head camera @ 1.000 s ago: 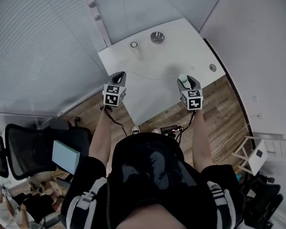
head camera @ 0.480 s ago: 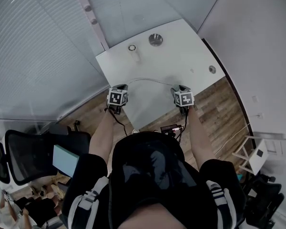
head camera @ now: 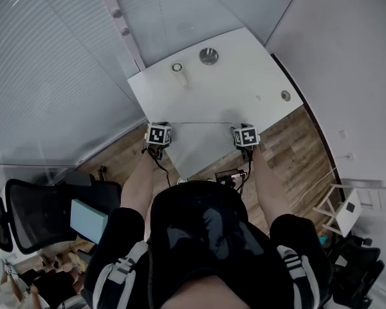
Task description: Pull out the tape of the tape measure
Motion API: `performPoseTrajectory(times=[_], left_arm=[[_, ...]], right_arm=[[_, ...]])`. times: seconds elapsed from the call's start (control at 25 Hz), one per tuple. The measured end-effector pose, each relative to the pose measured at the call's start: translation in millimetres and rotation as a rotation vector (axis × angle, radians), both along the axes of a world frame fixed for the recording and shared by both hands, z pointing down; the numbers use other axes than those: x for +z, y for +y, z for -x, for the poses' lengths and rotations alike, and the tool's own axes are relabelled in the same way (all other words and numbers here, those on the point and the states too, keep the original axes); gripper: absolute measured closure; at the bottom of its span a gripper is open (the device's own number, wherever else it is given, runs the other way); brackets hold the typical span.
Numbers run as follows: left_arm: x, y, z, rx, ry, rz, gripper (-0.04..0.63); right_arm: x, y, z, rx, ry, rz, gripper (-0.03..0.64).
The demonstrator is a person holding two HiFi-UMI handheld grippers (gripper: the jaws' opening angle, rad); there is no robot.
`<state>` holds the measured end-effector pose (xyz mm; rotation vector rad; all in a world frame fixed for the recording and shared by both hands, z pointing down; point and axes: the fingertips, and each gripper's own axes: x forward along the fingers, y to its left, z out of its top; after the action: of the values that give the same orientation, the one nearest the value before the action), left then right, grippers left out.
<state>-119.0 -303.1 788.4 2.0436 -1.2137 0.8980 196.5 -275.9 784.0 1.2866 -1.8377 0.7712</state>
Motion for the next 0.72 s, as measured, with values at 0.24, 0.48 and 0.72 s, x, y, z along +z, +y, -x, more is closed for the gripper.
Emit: performPoseTrajectory(times=[0.24, 0.48, 0.72], left_arm=[[7.4, 2.6, -0.9, -0.009, -0.012, 0.03, 0.583], [8.2, 3.4, -7.0, -0.004, -0.007, 0.037, 0.499], [8.1, 6.8, -13.0, 0.006, -0.011, 0.029, 0.367]], right_arm=[[9.9, 7.1, -0.5, 0.01, 0.033, 0.024, 0.397], [12.6, 7.9, -0.8, 0.014, 0.044, 0.018, 0.395], [15.0, 11.8, 5.6, -0.002, 0.035, 0.031, 0.31]])
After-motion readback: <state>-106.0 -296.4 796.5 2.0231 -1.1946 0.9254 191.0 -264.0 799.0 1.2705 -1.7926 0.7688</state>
